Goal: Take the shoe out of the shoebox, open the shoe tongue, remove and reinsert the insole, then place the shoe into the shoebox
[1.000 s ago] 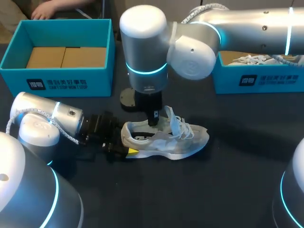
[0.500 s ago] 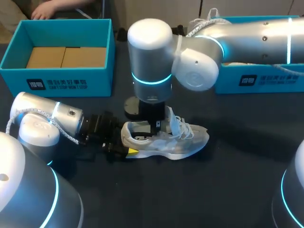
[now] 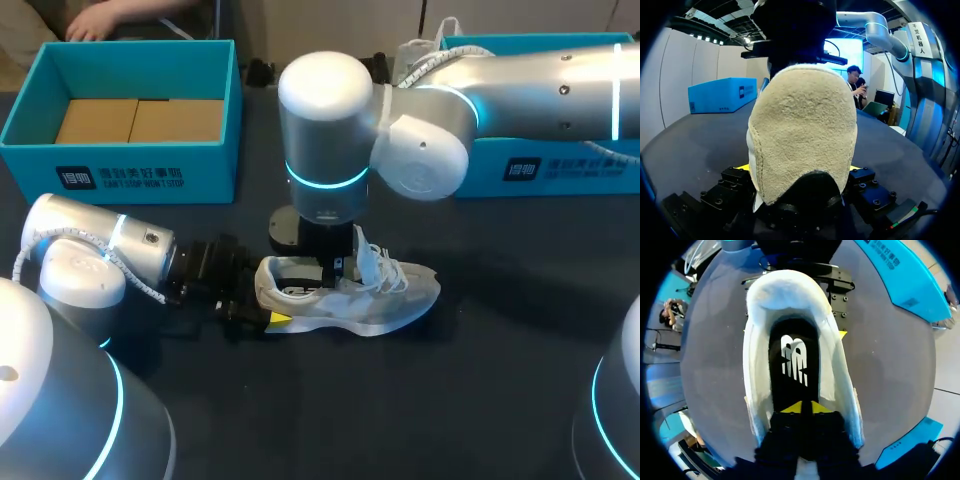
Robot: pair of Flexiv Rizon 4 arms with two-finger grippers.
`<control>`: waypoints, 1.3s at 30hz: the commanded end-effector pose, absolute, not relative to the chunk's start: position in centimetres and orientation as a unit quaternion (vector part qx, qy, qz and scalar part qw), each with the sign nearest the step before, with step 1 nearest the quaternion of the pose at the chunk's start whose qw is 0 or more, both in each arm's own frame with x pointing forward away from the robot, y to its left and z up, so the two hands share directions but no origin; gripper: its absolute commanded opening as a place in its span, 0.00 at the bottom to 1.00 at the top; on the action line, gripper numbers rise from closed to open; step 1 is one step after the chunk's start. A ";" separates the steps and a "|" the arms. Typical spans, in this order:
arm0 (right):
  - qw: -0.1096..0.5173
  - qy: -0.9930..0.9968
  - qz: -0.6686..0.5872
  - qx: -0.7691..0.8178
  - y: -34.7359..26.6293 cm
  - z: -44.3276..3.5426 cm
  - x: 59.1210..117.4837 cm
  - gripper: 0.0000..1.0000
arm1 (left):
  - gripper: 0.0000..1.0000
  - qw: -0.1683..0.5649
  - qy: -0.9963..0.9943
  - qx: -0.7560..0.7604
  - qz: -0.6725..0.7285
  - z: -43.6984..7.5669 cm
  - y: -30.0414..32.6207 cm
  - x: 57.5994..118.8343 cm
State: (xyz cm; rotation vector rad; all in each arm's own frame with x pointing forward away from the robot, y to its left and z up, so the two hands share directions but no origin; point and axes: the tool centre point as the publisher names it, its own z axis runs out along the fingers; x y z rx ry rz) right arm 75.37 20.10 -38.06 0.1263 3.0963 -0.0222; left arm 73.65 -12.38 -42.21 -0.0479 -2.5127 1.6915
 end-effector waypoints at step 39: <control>-0.029 0.998 0.020 0.056 20.8 -40.8 72.9 0.00 | 0.00 0.057 -0.829 -0.016 0.556 -42.3 -12.4 73.6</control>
